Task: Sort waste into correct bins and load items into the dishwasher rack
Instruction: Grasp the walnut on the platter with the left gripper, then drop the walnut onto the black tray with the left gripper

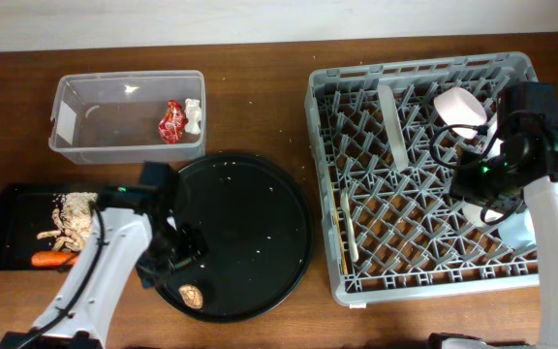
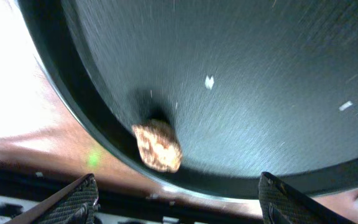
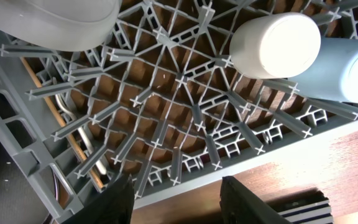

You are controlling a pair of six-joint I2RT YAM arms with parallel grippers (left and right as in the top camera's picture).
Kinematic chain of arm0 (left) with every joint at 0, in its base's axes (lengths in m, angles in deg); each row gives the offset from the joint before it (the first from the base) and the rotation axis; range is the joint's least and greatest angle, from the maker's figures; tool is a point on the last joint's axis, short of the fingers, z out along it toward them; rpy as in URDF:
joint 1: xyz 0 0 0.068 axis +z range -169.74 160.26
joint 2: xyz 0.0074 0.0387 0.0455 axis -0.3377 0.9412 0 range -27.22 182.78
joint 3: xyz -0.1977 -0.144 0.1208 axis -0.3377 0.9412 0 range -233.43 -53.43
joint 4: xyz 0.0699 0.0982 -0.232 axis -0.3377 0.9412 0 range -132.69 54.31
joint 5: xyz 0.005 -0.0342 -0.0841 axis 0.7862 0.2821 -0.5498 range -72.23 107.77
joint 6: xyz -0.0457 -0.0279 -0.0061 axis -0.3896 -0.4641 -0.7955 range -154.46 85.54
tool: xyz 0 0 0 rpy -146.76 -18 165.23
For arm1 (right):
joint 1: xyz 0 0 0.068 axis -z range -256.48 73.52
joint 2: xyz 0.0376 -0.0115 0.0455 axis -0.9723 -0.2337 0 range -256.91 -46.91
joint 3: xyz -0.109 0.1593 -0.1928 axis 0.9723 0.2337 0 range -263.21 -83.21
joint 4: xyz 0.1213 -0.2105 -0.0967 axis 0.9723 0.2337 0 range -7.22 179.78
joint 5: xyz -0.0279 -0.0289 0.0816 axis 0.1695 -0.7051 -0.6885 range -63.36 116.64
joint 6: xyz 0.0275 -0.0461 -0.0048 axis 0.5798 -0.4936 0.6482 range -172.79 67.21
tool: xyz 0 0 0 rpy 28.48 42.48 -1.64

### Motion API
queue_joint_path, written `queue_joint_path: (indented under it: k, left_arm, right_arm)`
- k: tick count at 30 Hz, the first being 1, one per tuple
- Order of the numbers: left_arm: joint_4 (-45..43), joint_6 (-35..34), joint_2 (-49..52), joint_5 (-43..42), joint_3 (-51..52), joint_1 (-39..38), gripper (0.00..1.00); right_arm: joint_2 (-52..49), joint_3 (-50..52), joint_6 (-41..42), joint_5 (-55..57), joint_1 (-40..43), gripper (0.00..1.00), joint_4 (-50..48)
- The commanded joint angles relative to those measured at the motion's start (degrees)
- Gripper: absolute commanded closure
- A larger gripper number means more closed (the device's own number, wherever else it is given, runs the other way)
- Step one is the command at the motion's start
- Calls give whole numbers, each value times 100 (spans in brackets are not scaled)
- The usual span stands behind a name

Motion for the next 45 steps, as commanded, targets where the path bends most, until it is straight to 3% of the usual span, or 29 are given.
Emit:
queue_joint_path:
  k: [1,8,20,23,27,31,36,42,45]
  left_arm:
    - [-223,-295,-26,-212,752,-264,18]
    - [-1329,-295,-24,-297,1556,-264,18]
    - [-1912,-385,-24,-422,2017,-264,19]
    - [-1961,-385,-24,-426,2017,-264,33]
    - [-1967,-382,-26,-426,2011,-262,60]
    - [-1961,-380,-26,-426,1899,-262,73]
    - [-1827,-151,-26,-411,1261,-249,73]
    - [-1364,129,-26,647,-367,743,72]
    - [-1766,129,-24,946,-522,1963,72]
  right_arm:
    - [-4,-61,20,-11,20,51,28]
    - [-4,-61,20,-13,20,51,55]
    - [-4,-61,20,-13,20,51,52]
    - [-4,-61,20,-11,22,51,59]
    - [-4,-61,20,-13,20,51,59]
    - [-4,-61,20,-11,22,51,68]
    - [-4,-61,20,-9,22,51,70]
    - [-4,-61,20,46,22,51,70]
    - [-4,-61,20,74,22,51,70]
